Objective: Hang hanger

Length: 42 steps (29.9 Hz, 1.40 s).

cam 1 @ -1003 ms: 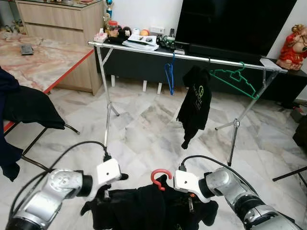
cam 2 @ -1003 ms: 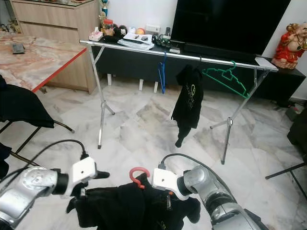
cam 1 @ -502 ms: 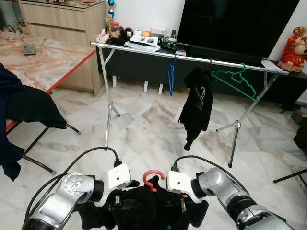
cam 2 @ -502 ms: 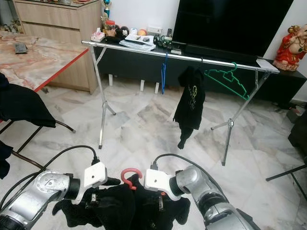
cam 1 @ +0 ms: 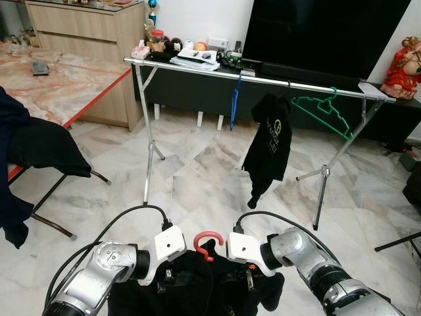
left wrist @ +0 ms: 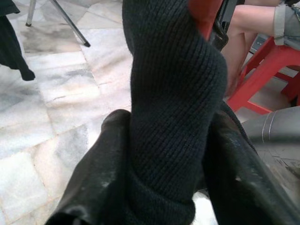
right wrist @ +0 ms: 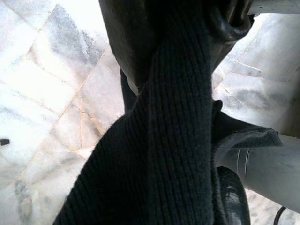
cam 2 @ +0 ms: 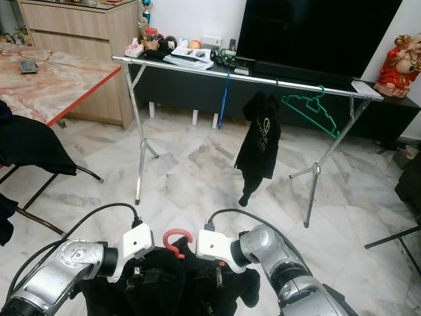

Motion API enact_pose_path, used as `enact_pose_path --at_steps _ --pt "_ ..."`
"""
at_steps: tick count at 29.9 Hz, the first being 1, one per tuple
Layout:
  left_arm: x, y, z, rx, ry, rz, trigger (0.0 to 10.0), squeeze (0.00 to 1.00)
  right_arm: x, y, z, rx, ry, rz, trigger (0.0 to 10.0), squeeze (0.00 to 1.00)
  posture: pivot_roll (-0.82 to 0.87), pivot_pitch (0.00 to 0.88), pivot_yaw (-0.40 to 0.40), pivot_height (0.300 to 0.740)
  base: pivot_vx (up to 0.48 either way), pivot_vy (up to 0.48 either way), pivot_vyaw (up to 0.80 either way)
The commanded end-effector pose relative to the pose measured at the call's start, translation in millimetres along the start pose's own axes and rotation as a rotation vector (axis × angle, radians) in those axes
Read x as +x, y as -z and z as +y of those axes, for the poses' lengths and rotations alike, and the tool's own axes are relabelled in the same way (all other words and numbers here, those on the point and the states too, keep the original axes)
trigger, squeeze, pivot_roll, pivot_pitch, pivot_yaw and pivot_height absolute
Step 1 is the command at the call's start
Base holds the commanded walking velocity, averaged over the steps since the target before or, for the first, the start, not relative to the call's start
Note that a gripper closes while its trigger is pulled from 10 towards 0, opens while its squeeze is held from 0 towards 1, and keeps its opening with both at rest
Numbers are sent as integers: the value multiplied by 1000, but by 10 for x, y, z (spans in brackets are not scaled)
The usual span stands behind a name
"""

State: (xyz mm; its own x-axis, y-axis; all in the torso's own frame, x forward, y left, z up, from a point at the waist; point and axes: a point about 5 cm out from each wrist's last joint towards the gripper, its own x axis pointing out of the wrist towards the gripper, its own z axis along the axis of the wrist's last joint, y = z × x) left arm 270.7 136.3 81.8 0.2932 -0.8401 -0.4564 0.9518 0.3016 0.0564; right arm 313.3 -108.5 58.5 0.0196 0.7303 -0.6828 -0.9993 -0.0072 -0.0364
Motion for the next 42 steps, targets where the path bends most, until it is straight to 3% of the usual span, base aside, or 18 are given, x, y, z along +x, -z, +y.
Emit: enact_pose_path --at_steps 1,11,33,35,36,42 --pt "32 -16 13 5 -6 -9 0 0 -90 -164 -129 -36 57 -59 0 0 48 0 -126 740 0 0 0" --pt "75 -37 53 4 -45 -42 0 0 -104 -177 -143 -28 60 -69 0 0 41 0 -131 740 0 0 0" --pt "139 -123 49 9 -19 -94 0 0 -165 -226 -215 -8 100 -82 0 0 36 0 -126 740 0 0 0" --pt "141 -124 48 10 -18 -95 0 0 -169 -230 -227 -10 116 -78 10000 0 35 0 -126 740 0 0 0" --pt "143 -124 47 9 -17 -96 0 0 -170 -233 -229 -2 112 -82 10000 1000 37 0 -126 740 0 0 0" --pt "143 -122 49 11 -17 -93 0 0 -175 -261 -215 0 66 -106 10000 1000 36 0 -125 740 0 0 0"
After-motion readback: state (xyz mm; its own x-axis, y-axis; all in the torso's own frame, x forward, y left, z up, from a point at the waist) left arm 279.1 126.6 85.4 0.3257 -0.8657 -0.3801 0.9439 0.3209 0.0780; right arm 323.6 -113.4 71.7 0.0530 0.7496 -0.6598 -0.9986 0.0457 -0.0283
